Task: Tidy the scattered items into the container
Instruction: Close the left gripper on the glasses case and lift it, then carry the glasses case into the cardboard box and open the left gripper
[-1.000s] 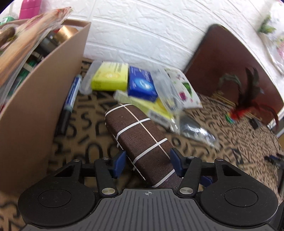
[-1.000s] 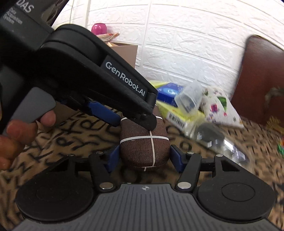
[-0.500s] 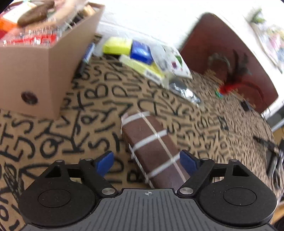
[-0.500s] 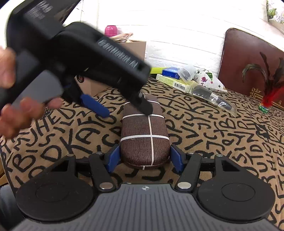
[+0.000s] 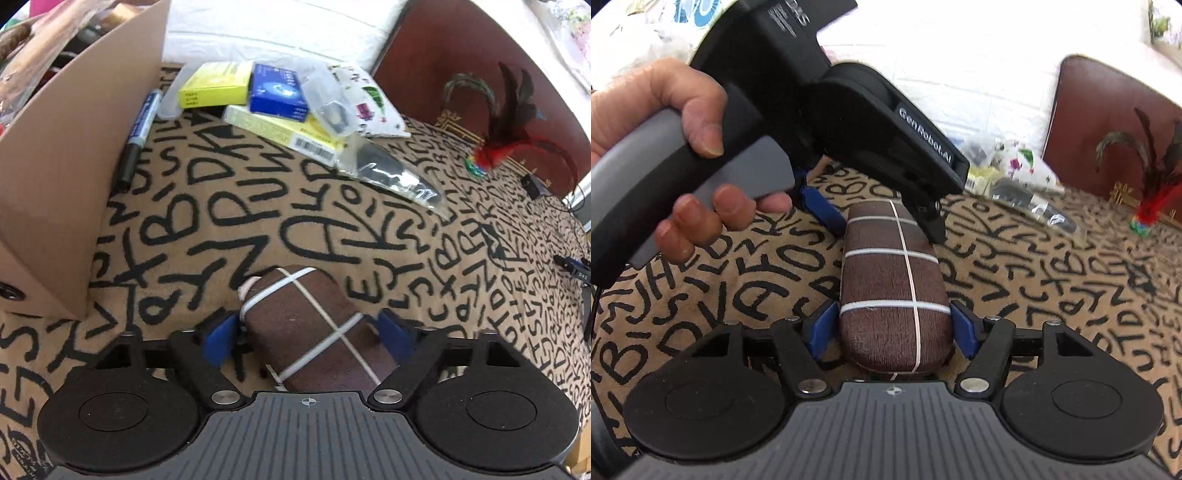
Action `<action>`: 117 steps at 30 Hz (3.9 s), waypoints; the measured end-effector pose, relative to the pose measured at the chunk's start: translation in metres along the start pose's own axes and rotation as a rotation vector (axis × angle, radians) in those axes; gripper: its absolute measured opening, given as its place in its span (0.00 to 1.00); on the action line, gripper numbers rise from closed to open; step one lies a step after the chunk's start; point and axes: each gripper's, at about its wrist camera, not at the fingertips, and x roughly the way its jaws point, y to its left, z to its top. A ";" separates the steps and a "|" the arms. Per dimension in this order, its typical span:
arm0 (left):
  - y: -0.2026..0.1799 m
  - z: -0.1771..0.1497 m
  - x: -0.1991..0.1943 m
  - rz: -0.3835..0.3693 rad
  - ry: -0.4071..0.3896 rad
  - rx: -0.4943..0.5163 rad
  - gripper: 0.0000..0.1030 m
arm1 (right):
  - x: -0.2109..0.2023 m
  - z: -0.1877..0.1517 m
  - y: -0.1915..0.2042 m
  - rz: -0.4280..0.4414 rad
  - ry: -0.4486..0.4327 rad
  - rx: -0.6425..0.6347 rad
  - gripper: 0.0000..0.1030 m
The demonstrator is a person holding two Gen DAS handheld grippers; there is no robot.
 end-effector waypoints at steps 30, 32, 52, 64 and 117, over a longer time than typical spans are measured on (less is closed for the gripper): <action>-0.008 -0.014 0.001 0.010 0.011 0.078 0.82 | 0.013 0.006 0.008 0.009 0.032 0.005 0.64; -0.008 -0.015 0.001 0.008 0.011 0.078 0.82 | 0.013 0.007 0.008 0.006 0.040 0.005 0.64; 0.007 -0.053 -0.031 -0.051 -0.020 0.057 0.81 | -0.013 0.002 0.040 -0.016 0.093 -0.001 0.63; 0.041 -0.077 -0.111 -0.108 -0.165 -0.044 0.77 | -0.057 0.019 0.095 -0.044 0.043 -0.115 0.63; 0.251 0.126 -0.175 -0.072 -0.469 -0.125 0.97 | 0.132 0.244 0.152 0.010 -0.185 -0.223 0.58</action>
